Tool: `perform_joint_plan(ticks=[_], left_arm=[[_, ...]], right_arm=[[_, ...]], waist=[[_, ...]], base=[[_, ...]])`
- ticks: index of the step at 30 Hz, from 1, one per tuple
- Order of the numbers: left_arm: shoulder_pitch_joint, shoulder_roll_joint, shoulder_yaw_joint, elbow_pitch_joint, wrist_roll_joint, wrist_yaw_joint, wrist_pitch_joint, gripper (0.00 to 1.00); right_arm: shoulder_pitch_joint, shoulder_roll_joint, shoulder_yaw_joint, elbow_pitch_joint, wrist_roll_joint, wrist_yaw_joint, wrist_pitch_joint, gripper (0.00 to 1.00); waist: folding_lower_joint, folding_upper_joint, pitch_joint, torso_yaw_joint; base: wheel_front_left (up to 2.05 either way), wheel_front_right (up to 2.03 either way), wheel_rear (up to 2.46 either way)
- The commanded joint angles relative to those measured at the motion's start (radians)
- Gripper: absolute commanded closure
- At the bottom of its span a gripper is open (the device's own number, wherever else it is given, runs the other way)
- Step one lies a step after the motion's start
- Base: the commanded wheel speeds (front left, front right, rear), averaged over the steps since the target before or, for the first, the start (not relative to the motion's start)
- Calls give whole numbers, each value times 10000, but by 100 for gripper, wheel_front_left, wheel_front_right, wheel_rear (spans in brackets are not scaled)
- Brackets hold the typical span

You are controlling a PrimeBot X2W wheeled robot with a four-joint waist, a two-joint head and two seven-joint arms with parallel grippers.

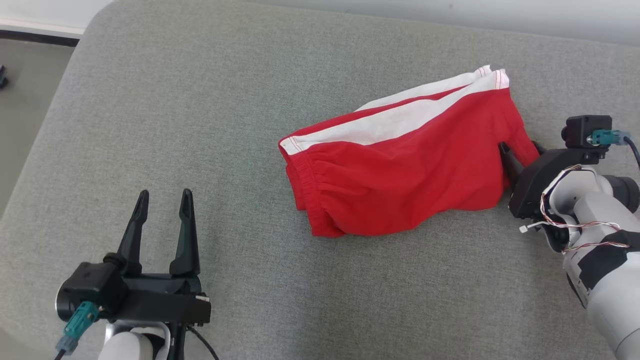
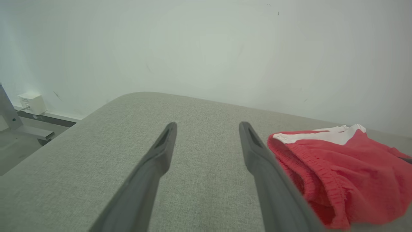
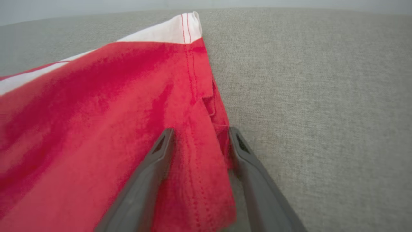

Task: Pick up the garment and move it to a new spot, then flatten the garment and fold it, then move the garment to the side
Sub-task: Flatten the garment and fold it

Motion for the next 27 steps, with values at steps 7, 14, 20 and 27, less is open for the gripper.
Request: perform_joint_plan(ticks=[7, 14, 20, 27], left_arm=[[348, -158, 160, 117, 529, -236, -31, 0], [765, -78, 273, 139, 753, -313, -31, 0], [1353, 15, 507, 41, 825, -348, -31, 0], [1857, -13, 615, -158, 933, -366, -31, 0]], right_arm=[[318, 111, -62, -161, 481, -26, -245, 100], [1308, -132, 184, -1186, 974, -26, -737, 100], [2923, -738, 108, -2458, 1670, -26, -1010, 100], [4756, -1265, -559, -3567, 2099, -27, -1109, 100]], waist=[[2, 1, -340, -220], [2, 1, -992, -623], [2, 1, -1543, -1153], [2, 1, -1827, -1612]], base=[[0, 0, 0], [0, 0, 0], [0, 0, 0], [0, 0, 0]])
